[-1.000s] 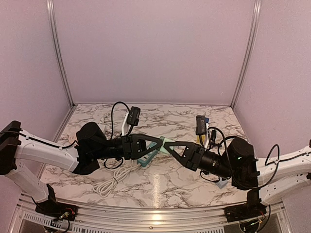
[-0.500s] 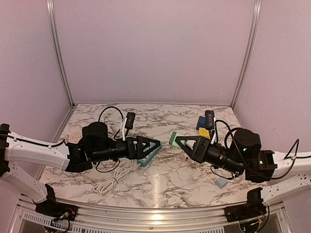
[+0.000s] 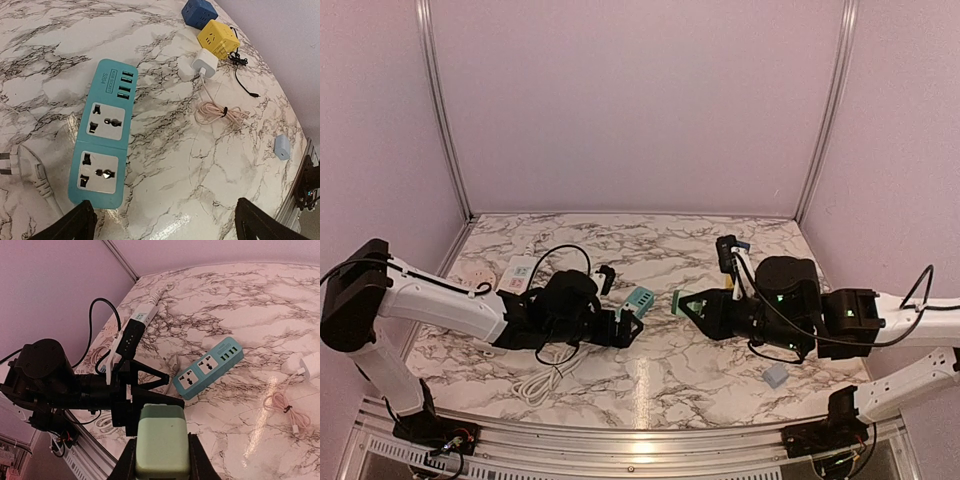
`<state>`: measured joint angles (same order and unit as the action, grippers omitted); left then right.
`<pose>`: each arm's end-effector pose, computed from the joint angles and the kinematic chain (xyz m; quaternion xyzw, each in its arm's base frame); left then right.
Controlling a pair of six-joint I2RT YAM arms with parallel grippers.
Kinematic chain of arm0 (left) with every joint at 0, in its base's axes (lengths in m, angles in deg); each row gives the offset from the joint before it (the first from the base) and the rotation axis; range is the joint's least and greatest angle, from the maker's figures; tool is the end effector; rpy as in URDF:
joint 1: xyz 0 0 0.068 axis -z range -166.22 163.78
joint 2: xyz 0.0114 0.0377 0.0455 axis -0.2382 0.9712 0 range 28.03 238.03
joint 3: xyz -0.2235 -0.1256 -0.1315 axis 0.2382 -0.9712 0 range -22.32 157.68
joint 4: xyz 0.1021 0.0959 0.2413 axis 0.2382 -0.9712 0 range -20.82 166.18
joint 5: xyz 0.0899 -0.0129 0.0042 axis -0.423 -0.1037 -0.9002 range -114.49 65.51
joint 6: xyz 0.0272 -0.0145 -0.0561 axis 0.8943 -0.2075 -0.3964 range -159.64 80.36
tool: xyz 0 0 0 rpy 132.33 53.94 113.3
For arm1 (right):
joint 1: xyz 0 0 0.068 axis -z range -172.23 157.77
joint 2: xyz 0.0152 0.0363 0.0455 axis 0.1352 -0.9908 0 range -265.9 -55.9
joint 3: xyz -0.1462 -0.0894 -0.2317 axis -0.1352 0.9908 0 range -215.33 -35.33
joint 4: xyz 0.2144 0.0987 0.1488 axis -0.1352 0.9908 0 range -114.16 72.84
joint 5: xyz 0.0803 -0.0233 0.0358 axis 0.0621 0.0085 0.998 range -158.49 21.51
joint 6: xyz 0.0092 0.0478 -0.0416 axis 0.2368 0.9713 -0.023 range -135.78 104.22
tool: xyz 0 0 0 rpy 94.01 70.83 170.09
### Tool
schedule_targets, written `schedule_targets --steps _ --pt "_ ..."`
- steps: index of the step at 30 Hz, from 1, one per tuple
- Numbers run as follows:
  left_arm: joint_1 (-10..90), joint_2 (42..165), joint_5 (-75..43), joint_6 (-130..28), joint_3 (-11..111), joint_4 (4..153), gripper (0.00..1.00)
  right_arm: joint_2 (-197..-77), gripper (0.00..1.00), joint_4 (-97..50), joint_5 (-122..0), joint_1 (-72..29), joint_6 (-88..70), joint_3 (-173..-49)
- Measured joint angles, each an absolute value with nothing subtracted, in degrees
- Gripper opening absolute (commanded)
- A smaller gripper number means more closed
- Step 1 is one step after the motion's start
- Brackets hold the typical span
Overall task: Insert the plug
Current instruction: Move the socket to the center of the board.
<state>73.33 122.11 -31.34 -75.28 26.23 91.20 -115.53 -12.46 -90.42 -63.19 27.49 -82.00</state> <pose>0.1945 -0.3191 0.1840 0.1505 0.8540 -0.3308 0.3723 0.1017 0.2378 0.3042 -0.0981 0.8270 0.3581 0.4222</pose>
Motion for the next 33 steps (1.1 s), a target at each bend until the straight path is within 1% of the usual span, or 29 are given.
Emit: schedule_targets --steps 8,10,14,16,21,26,30,33 --pt "71.03 123.73 -32.17 -72.92 26.38 90.88 0.99 -116.45 0.0 -7.12 -89.62 -62.6 31.92 -83.99" --pt "70.27 124.12 -32.13 -72.41 26.47 90.9 0.99 -117.96 0.0 -4.24 -90.03 -62.6 33.69 -86.7" --pt "68.72 125.87 -31.63 -71.93 26.6 91.12 0.99 -123.25 0.0 3.93 -92.15 -62.58 38.44 -95.95" --pt "68.21 126.64 -31.26 -71.82 26.6 91.16 0.99 -124.58 0.0 6.08 -92.65 -62.58 40.42 -98.11" --pt "67.58 127.91 -30.18 -71.41 26.93 91.23 0.99 -124.87 0.0 8.83 -92.57 -62.56 43.64 -98.37" --pt "67.34 129.15 -28.96 -70.6 27.91 91.84 0.99 -122.16 0.0 8.98 -93.51 -62.32 45.32 -97.83" --pt "67.23 130.66 -27.91 -70.49 28.35 92.27 0.99 -120.73 0.0 9.22 -92.65 -59.41 45.71 -97.93" --pt "67.23 131.71 -27.1 -71.3 28.35 92.6 0.96 -122.55 0.0 11.06 -91.21 -56.68 46.0 -98.68"
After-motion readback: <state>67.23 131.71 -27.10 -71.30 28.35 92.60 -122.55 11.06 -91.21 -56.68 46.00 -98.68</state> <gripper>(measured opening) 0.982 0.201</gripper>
